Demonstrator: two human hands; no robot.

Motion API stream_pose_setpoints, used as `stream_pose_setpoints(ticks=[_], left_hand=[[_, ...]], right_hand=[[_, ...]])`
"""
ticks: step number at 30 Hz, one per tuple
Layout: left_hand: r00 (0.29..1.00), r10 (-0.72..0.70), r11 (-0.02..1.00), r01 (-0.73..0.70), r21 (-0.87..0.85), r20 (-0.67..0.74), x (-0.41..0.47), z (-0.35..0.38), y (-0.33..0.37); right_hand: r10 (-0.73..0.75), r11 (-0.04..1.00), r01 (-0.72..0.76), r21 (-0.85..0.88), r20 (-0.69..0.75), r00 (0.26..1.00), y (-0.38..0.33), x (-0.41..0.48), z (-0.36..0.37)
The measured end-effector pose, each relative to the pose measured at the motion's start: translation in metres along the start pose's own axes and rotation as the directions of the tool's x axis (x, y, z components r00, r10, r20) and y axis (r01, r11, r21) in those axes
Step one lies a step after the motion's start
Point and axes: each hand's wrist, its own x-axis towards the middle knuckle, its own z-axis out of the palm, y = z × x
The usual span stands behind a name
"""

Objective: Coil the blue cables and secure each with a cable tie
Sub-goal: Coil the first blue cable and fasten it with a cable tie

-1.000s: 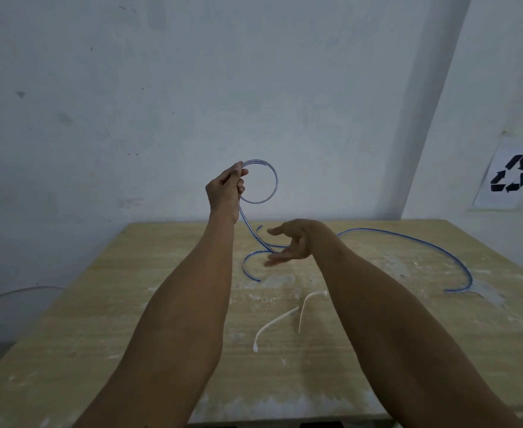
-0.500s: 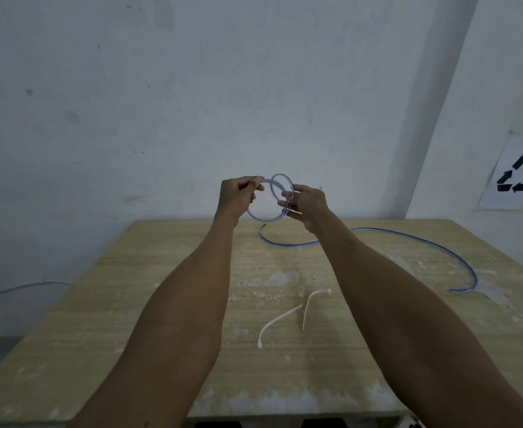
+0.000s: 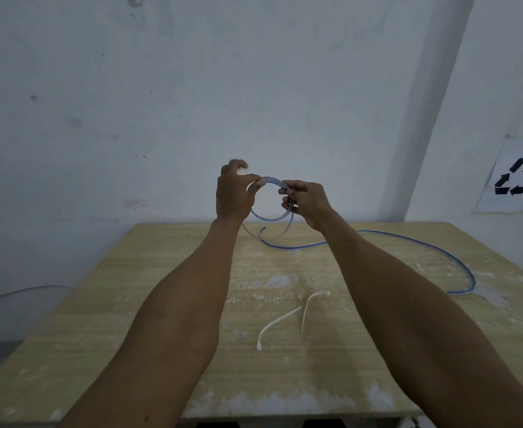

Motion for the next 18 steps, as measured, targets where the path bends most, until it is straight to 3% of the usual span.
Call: stream_pose_setpoints(ticks=[6, 11, 14, 18], left_hand=[[0.983, -0.148, 0.907, 0.179, -0.38, 0.11, -0.003, -0.007, 0.013], [0.95, -0.285, 0.72, 0.299, -0.626, 0.127, -0.006, -0.006, 0.021], [0.915, -0.365, 0.627, 0.379, -0.681, 0.173, -0.003, -0.002, 0.02], [0.871, -0.415, 0.594, 0.479, -0.646, 0.264, -0.004, 0.004, 0.015]], right_hand=[[-0.024, 1.0, 0.024, -0.012, 0.0, 1.0, -0.003, 0.002, -0.006], [-0.021, 1.0, 0.021, -0.019, -0.011, 1.0, -0.003, 0.005, -0.008], [-0.02, 1.0, 0.02, -0.02, -0.017, 1.0, -0.002, 0.005, -0.007], [-0.026, 1.0, 0.025, -0.019, -0.008, 1.0, 0.0, 0.006, -0.006]])
